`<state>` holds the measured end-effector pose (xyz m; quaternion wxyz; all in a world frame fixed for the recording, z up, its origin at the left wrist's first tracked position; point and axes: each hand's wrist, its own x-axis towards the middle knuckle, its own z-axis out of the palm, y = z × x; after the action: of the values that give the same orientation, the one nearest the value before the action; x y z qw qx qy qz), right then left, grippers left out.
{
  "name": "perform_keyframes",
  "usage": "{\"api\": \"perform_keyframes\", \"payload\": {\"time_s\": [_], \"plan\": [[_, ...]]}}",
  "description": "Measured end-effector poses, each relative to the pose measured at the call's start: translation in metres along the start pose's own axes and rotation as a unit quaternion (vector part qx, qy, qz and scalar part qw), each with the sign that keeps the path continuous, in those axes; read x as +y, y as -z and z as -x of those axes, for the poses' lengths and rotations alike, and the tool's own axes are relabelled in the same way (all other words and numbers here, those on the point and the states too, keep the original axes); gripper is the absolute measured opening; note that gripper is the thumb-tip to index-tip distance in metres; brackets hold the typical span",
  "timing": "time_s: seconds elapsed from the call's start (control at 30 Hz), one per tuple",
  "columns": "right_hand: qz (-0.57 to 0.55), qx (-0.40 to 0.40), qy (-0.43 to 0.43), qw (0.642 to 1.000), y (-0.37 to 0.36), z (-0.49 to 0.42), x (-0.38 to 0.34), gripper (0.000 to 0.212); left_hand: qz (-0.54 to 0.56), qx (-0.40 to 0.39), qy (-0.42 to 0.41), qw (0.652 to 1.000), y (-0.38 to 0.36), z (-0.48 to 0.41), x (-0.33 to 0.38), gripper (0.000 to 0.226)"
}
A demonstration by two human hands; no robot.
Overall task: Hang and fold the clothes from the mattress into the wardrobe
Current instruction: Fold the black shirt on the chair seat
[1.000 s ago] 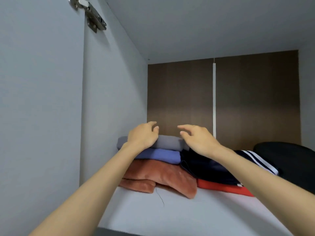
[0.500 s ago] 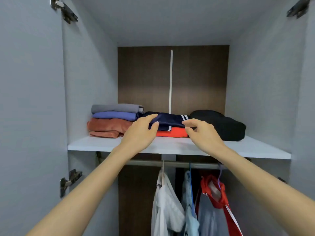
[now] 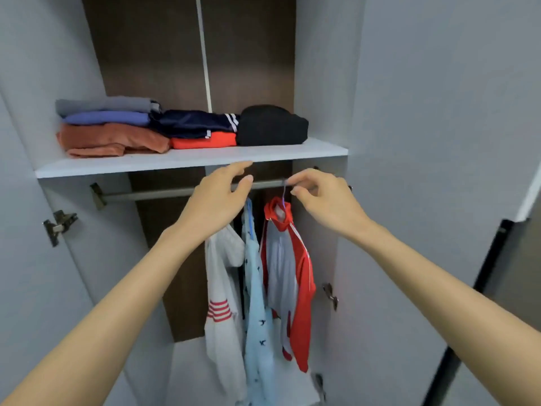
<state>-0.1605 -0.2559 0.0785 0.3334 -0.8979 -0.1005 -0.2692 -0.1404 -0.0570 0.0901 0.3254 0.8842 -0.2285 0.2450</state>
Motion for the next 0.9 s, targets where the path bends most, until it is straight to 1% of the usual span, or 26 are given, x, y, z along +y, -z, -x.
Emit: {"api": "perform_keyframes", "payload": {"time_s": [0.13, 0.23, 0.33, 0.43, 0.57, 0.67, 0.77, 0.9], "plan": [[0.023, 0.024, -0.059, 0.998, 0.004, 0.074, 0.014, 0.026, 0.003, -0.055, -0.046, 0.997, -0.031, 0.040, 0.008, 0.042], [0.044, 0.052, -0.116, 0.991, 0.005, 0.135, 0.022, 0.026, 0.029, -0.114, -0.060, 0.991, -0.058, 0.072, 0.010, 0.041], [0.066, 0.074, -0.190, 0.977, 0.008, 0.202, 0.022, 0.025, 0.045, -0.183, -0.090, 0.978, -0.083, 0.110, 0.019, 0.042], [0.087, 0.116, -0.258, 0.955, 0.017, 0.273, 0.020, 0.023, 0.069, -0.240, -0.130, 0.960, -0.106, 0.148, 0.039, 0.041], [0.119, 0.149, -0.349, 0.918, 0.042, 0.374, 0.013, 0.023, 0.092, -0.324, -0.173, 0.926, -0.139, 0.202, 0.082, 0.040], [0.137, 0.173, -0.417, 0.882, 0.061, 0.451, 0.008, 0.023, 0.111, -0.392, -0.194, 0.892, -0.164, 0.246, 0.123, 0.039], [0.151, 0.209, -0.486, 0.835, 0.077, 0.527, 0.005, 0.023, 0.129, -0.448, -0.245, 0.850, -0.191, 0.294, 0.166, 0.040], [0.159, 0.259, -0.557, 0.773, 0.097, 0.623, -0.005, 0.024, 0.131, -0.516, -0.301, 0.791, -0.224, 0.363, 0.227, 0.041]]}}
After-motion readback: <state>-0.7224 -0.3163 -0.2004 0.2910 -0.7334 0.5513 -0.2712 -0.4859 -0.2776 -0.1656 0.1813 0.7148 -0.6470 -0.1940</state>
